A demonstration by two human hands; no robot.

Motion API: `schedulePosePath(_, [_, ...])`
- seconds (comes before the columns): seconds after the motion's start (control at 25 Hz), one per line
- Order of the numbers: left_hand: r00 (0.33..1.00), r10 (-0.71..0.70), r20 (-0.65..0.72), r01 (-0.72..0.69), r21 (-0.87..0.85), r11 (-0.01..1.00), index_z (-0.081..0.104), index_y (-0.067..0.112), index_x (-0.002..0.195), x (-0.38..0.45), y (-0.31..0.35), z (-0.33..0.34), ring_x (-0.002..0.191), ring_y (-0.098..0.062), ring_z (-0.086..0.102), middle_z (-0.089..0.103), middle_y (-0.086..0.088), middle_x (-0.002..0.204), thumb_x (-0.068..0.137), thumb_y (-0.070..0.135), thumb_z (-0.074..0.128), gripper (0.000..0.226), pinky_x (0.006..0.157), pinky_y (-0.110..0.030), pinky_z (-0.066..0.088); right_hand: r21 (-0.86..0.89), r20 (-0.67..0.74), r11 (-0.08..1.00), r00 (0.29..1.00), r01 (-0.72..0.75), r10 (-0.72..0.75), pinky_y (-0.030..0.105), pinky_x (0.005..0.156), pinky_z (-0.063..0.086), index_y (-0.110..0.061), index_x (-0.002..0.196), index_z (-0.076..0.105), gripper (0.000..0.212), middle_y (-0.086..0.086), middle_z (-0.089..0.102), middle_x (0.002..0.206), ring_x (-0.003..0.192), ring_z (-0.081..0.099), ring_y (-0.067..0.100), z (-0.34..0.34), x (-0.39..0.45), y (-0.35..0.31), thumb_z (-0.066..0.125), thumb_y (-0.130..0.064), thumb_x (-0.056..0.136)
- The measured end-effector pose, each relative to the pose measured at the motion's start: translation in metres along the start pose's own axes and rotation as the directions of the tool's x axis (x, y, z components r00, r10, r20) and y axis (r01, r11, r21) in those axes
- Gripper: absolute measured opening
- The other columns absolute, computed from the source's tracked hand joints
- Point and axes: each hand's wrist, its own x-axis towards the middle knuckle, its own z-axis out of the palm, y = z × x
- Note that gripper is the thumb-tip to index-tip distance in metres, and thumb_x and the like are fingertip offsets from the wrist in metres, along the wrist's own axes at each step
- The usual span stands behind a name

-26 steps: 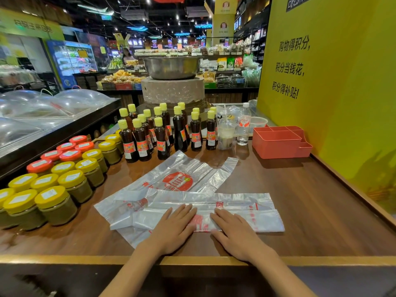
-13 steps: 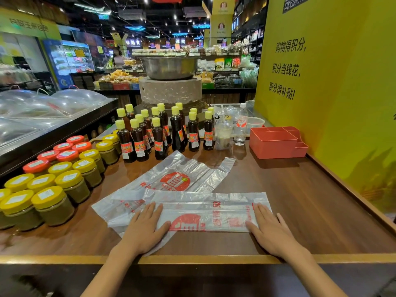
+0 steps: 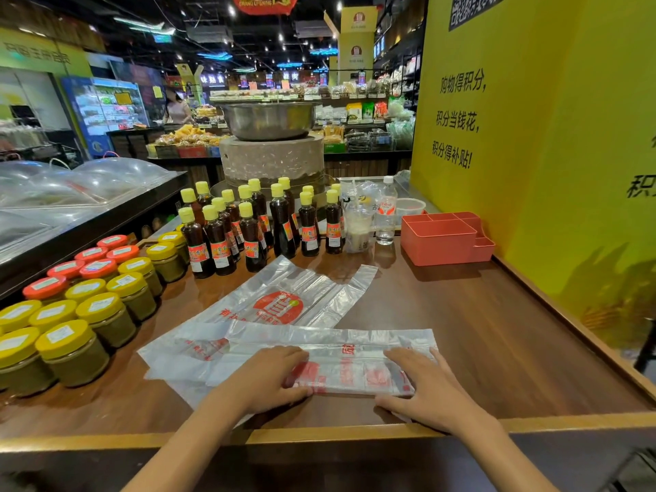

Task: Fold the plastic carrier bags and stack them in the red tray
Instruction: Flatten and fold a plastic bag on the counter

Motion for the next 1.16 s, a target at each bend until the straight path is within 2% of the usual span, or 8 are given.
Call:
schedulePosePath(0.12, [0.999,-0.008,0.041,0.008,0.001,1.0,0.031,0.03,0.153,-0.004,0.001,-0.001,0.138,-0.013,0.038,0.037,0.008,0.155,0.089,0.071,0.049,0.078,0.114,-0.029,0.031,-0.035,0.039,0.999,0.999,0.015,-0.014,0.042,0.126,0.002,-0.041,0.151,0.036,0.103,-0.023,0.025,0.16,0.149,0.016,-0.001,-0.002,0.002,0.0,0.031,-0.1,0.066])
schedulePosePath(0.32, [1.0,-0.03,0.005,0.03,0.045,0.999,0.024,0.027,0.156,-0.004,0.006,0.002,0.134,-0.016,0.042,0.039,0.003,0.152,0.09,0.063,0.047,0.079,0.113,-0.031,0.037,-0.111,-0.004,0.993,0.999,0.037,-0.038,0.038,0.125,0.005,-0.038,0.15,0.041,0.098,-0.018,0.033,0.16,0.148,0.024,0.001,-0.007,0.005,-0.007,0.002,-0.089,0.076])
schedulePosePath(0.4, [0.999,-0.033,-0.009,0.033,0.054,0.998,0.023,0.026,0.156,-0.006,0.01,0.003,0.135,-0.018,0.042,0.038,0.001,0.153,0.093,0.053,0.048,0.073,0.115,-0.031,0.035,-0.136,0.041,0.99,0.999,0.032,-0.027,0.04,0.126,0.003,-0.037,0.151,0.039,0.098,-0.016,0.031,0.161,0.149,0.023,0.003,-0.011,0.005,-0.008,0.006,-0.092,0.077])
schedulePosePath(0.56, [0.997,-0.061,-0.056,0.066,0.098,0.993,0.026,0.023,0.156,-0.007,0.017,0.008,0.137,-0.021,0.041,0.037,0.0,0.154,0.099,0.033,0.051,0.062,0.116,-0.032,0.031,-0.195,0.144,0.98,0.989,0.046,-0.018,0.042,0.126,-0.001,-0.033,0.157,0.027,0.092,-0.011,0.021,0.165,0.152,0.015,0.011,-0.017,0.002,-0.014,0.034,-0.087,0.082])
schedulePosePath(0.76, [0.984,-0.074,-0.159,0.074,-0.002,0.997,0.048,0.03,0.141,-0.009,0.015,0.012,0.127,-0.016,0.051,0.053,0.005,0.141,0.101,0.023,0.048,0.04,0.108,-0.029,0.04,-0.169,0.037,0.981,0.995,0.1,-0.095,0.031,0.123,0.011,-0.031,0.155,0.032,0.062,-0.009,0.029,0.162,0.149,0.025,0.015,-0.011,-0.001,-0.019,0.043,-0.053,0.098])
schedulePosePath(0.92, [0.977,-0.116,-0.178,0.097,-0.116,0.988,0.055,0.035,0.132,-0.018,0.004,0.009,0.124,-0.01,0.053,0.058,0.013,0.136,0.103,0.025,0.048,0.032,0.105,-0.024,0.041,-0.214,0.009,0.967,0.99,0.139,-0.141,0.031,0.1,0.041,-0.03,0.13,0.058,0.033,-0.01,0.057,0.131,0.122,0.053,0.016,-0.016,0.004,-0.021,0.037,-0.034,0.104])
schedulePosePath(1.08, [0.986,-0.125,-0.106,0.108,-0.154,0.982,0.056,0.035,0.126,-0.029,-0.012,-0.001,0.115,-0.008,0.056,0.061,0.013,0.127,0.101,0.034,0.052,0.025,0.096,-0.021,0.043,-0.267,0.052,0.954,0.991,0.136,-0.126,0.033,0.074,0.043,-0.024,0.096,0.058,0.026,-0.004,0.065,0.104,0.093,0.06,0.019,-0.031,0.012,-0.026,0.039,-0.039,0.105])
schedulePosePath(1.16, [0.987,-0.145,-0.064,0.132,-0.176,0.976,0.055,0.035,0.124,-0.034,-0.02,-0.008,0.106,-0.007,0.057,0.062,0.012,0.12,0.099,0.035,0.051,0.025,0.088,-0.02,0.045,-0.243,0.095,0.959,0.987,0.149,-0.129,0.03,0.068,0.042,-0.027,0.094,0.056,0.023,-0.005,0.066,0.099,0.085,0.058,0.015,-0.037,0.019,-0.03,0.043,-0.044,0.104])
